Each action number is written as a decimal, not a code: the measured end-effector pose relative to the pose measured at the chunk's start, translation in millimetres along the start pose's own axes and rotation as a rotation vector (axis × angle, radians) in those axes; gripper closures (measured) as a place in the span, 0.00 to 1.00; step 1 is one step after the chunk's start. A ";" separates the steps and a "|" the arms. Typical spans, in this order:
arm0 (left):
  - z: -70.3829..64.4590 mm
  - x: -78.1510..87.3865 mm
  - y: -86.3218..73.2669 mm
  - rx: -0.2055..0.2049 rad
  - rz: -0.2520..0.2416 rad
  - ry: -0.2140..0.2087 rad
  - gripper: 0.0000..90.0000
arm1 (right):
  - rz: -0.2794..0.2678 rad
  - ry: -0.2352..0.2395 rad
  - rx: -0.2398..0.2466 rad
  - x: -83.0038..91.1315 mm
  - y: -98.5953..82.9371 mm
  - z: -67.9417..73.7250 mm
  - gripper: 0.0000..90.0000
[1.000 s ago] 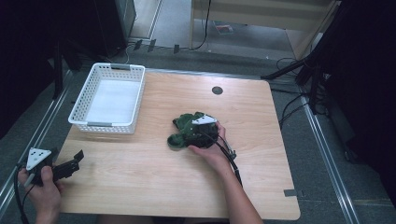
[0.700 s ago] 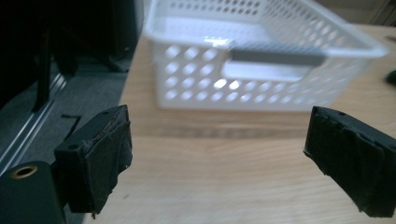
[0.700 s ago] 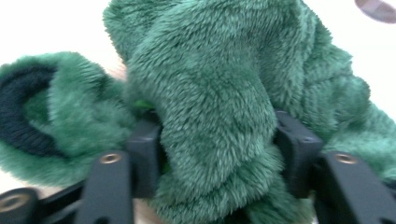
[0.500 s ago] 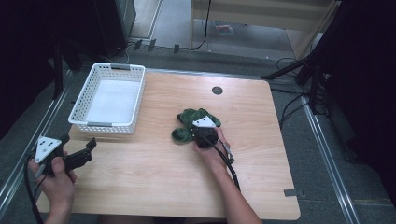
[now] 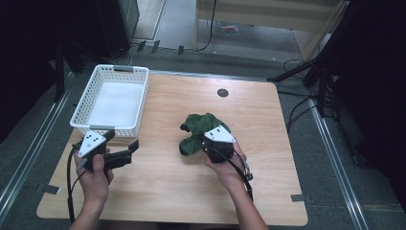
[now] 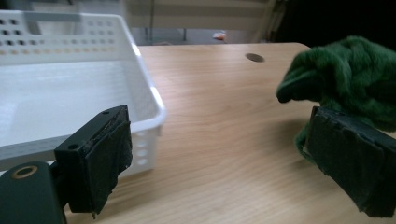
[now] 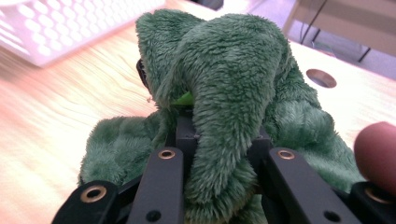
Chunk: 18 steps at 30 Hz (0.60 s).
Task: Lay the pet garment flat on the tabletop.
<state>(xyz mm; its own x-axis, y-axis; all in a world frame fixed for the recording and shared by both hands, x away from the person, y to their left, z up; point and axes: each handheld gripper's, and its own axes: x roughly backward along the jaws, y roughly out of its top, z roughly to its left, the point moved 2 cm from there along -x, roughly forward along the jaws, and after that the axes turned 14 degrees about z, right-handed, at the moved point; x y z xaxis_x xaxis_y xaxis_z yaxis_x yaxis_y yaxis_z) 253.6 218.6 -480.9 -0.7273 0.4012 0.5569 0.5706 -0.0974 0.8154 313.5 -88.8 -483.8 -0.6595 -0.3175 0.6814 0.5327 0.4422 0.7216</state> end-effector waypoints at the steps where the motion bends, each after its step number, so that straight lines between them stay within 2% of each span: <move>1: -2.7 -0.6 -0.9 -0.010 0.011 -0.007 0.08 | -0.009 0.009 0.000 6.3 -0.3 0.8 0.84; 2: -2.7 -0.6 -0.9 -0.010 0.011 -0.007 0.08 | -0.009 0.009 0.000 6.3 -0.3 0.8 0.84; 3: -6.3 -2.3 -2.4 -0.018 0.021 -0.028 0.08 | -0.014 0.023 0.007 18.8 -3.1 3.8 0.84; 7: -13.2 -7.2 -5.8 -0.011 0.029 -0.061 0.08 | -0.010 0.036 0.040 34.1 -15.0 15.0 0.83; 11: -22.1 -16.1 -9.9 -0.038 0.058 -0.081 0.08 | 0.015 0.048 0.060 36.2 -31.2 28.0 0.81; 13: -25.1 -18.9 -11.0 -0.044 0.064 -0.093 0.08 | 0.027 0.061 0.047 33.8 -38.2 32.0 0.72; 14: -25.1 -18.9 -11.0 -0.044 0.064 -0.093 0.08 | 0.027 0.061 0.047 33.8 -38.2 32.0 0.72; 15: -27.3 -20.7 -11.0 -0.049 0.069 -0.102 0.08 | 0.045 0.124 0.045 30.1 -43.1 34.9 0.59; 17: -29.9 -22.2 -11.0 -0.059 0.072 -0.111 0.08 | 0.061 0.153 0.053 29.5 -44.1 36.1 0.42; 18: -29.9 -22.2 -11.0 -0.059 0.072 -0.111 0.08 | 0.065 0.160 0.046 30.1 -43.4 36.1 0.41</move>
<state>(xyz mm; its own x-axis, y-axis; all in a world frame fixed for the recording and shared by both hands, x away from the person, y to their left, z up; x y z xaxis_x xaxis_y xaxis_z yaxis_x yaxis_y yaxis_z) 252.1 183.5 -497.5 -0.6370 0.4893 0.5957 0.5938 -0.1813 0.7839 251.4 -87.3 -499.1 -0.5298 -0.4150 0.7397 0.5439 0.5029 0.6717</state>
